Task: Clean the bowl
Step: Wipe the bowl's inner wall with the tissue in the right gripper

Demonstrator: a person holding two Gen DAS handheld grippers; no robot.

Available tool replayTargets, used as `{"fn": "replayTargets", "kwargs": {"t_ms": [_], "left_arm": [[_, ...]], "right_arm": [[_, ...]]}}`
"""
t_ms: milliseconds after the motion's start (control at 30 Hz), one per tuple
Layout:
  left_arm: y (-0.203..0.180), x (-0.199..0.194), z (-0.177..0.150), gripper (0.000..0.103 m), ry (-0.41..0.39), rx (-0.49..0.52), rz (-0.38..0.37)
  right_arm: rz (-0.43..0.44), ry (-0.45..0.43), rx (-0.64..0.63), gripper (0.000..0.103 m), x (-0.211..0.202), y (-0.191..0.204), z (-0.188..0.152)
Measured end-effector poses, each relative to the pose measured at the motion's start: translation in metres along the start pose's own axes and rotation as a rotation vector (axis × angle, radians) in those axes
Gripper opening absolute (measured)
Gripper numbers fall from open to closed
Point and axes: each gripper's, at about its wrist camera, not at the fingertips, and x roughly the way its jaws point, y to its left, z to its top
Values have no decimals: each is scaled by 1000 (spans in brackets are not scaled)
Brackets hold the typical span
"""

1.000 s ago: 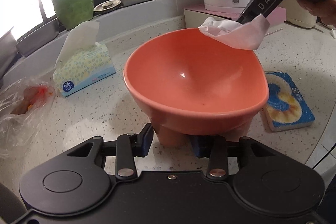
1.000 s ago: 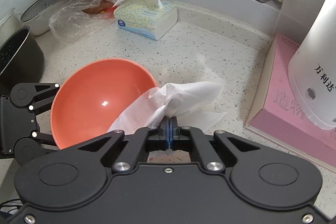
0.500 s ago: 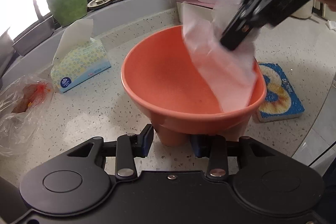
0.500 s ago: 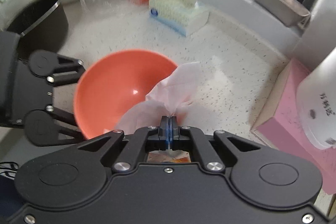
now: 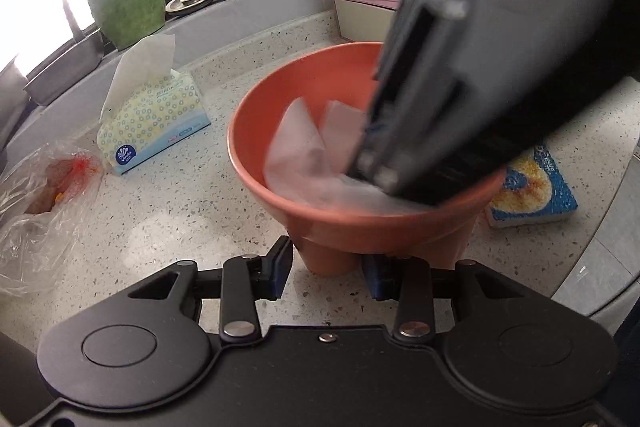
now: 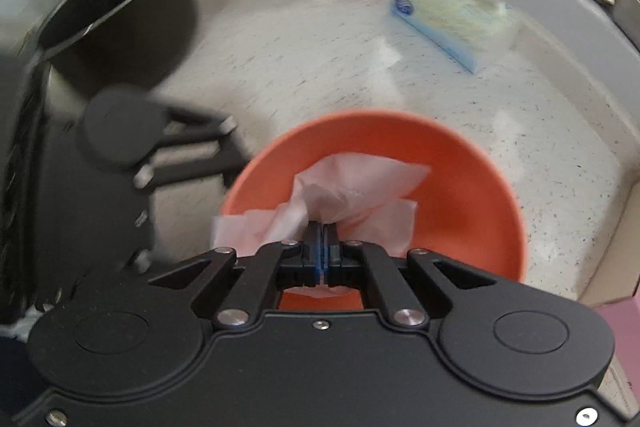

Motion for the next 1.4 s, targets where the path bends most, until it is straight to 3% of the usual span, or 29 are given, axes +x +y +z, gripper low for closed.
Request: {"fn": "replayTargets", "kwargs": {"t_ms": [300,700,900,1100,1167,1233,1333,1400], "left_arm": [[2,0,0,37,-1,-5,-9],[3,0,1,37,22,4,-7],[2,-4,1,37,30,-9,8],[-1,-18,-2,38,65,-3,48],[1,-33,-4,44,55,-46,47],[1,-50,-5,59,41,-173,-19],[-23,-52,-4,64,16,-143,-54],[-38,-39,-1,64,41,-123,2]], "right_arm": [[-55,31,29,2,-31,-10,-30],[-201,-140,141,2,-65,-55,-39],[-152,-174,150,2,-46,-57,-18],[-61,-127,132,2,-5,-40,-4],[-56,-129,134,2,-4,-37,-7],[-42,-135,160,2,-7,-40,-11],[-38,-129,175,2,-9,-45,-14],[-43,-127,171,2,-10,-46,-14]]}}
